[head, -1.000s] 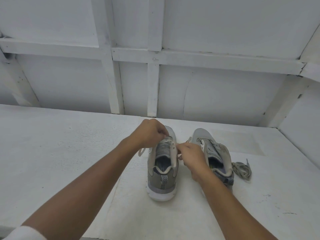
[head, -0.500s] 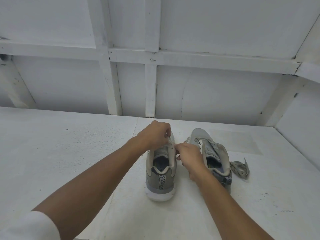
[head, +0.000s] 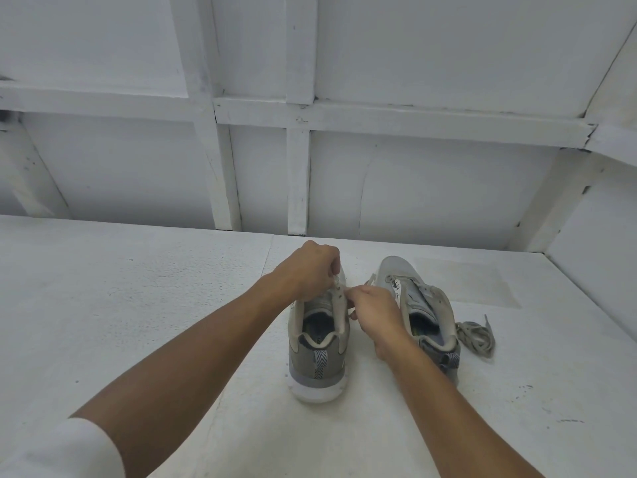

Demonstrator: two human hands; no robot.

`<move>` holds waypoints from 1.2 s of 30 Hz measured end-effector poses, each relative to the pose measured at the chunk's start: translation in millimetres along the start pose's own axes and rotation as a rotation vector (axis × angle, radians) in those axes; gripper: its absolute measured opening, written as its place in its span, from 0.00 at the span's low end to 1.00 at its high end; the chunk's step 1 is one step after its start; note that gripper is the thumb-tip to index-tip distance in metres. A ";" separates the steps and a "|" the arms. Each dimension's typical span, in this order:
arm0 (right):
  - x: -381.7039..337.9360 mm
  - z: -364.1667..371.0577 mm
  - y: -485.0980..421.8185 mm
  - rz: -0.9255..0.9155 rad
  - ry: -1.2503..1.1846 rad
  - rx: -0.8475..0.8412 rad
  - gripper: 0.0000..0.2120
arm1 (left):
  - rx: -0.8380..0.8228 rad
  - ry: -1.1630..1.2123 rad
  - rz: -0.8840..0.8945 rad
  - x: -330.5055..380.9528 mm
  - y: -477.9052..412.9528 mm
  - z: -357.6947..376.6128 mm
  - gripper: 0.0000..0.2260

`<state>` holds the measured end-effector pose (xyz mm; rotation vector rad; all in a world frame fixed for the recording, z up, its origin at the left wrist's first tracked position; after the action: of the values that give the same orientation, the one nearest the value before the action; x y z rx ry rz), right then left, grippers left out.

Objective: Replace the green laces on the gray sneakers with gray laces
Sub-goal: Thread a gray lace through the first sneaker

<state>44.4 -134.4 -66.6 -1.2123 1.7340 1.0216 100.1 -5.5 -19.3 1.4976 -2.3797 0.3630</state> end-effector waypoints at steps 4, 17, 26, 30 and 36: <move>-0.3 -1.0 0.9 0.001 -0.006 -0.003 0.15 | -0.004 -0.027 0.009 1.8 0.5 0.1 0.07; -5.1 -6.2 3.6 0.023 -0.002 -0.077 0.16 | 0.000 -0.081 0.011 2.5 2.6 5.1 0.07; -8.2 -5.6 -13.5 -0.127 0.169 -0.041 0.06 | 0.073 -0.089 0.011 -3.5 12.5 6.6 0.05; -12.9 -13.5 -12.2 -0.132 0.145 0.026 0.09 | 0.142 -0.129 -0.028 -17.6 23.5 8.3 0.11; -50.2 -57.4 -28.0 -0.037 -1.163 0.116 0.09 | 0.301 0.062 -0.200 -45.5 51.9 17.3 0.22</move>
<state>75.5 -176.1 -4.2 -0.3687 0.8144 1.2160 69.6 47.7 -55.4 1.8060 -2.1748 0.7332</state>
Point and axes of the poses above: each hand's wrist, its own y-axis away from the middle knuckle, its own z-axis out of the palm, x = y × z, the point moved 1 cm from there along -y, towards the middle knuckle, and after that the axes turned 2 degrees about -x, right-handed, at the moved point
